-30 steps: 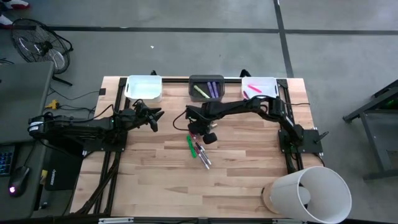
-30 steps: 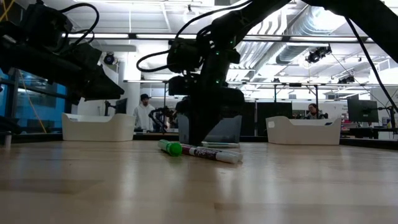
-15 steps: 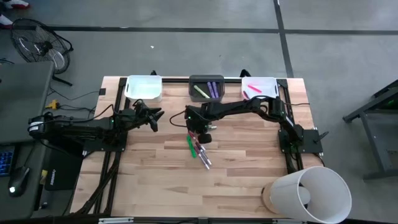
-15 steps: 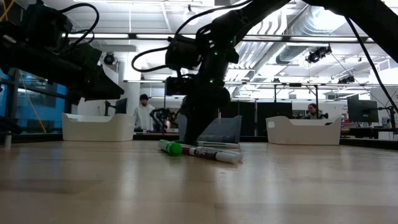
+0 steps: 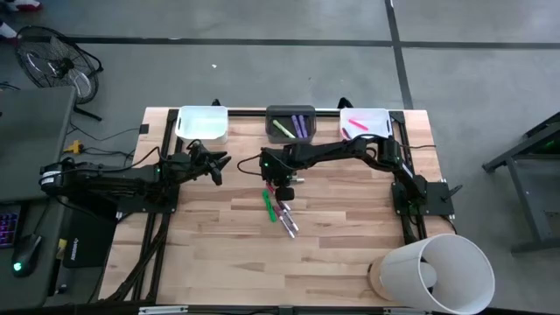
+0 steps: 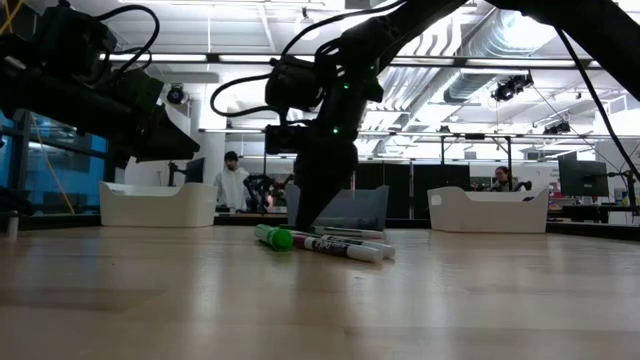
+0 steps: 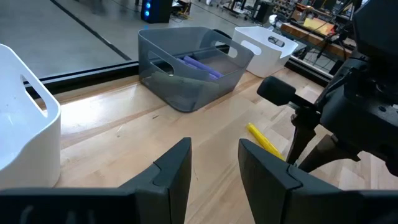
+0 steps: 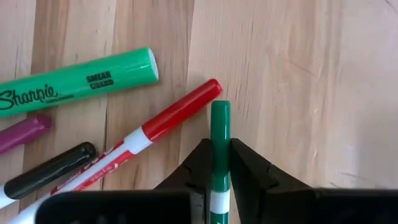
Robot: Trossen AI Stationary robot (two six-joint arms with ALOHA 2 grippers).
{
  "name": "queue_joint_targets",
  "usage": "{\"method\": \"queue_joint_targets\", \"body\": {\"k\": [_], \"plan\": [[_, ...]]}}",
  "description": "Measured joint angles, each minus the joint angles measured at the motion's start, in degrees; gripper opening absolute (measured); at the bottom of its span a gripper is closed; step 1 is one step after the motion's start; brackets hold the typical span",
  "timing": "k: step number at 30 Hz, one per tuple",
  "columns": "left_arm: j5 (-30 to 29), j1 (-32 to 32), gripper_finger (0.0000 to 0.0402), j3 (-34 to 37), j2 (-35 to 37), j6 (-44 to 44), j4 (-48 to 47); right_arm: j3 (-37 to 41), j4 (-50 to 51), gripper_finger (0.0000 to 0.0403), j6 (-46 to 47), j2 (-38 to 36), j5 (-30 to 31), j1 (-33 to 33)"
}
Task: Pick & Place Markers
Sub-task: Put the green highlighter pen into the left white bin
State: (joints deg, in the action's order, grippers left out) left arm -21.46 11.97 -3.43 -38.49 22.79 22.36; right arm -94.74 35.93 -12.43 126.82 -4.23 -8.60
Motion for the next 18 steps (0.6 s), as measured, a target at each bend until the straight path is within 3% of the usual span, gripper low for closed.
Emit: {"method": "queue_joint_targets", "body": {"k": [18], "plan": [[0.01, -0.01, 0.0131, -0.01, -0.01, -0.01, 0.00, 0.00, -1.62, 0.0033, 2.27, -3.59, 0.12, 0.00]]}}
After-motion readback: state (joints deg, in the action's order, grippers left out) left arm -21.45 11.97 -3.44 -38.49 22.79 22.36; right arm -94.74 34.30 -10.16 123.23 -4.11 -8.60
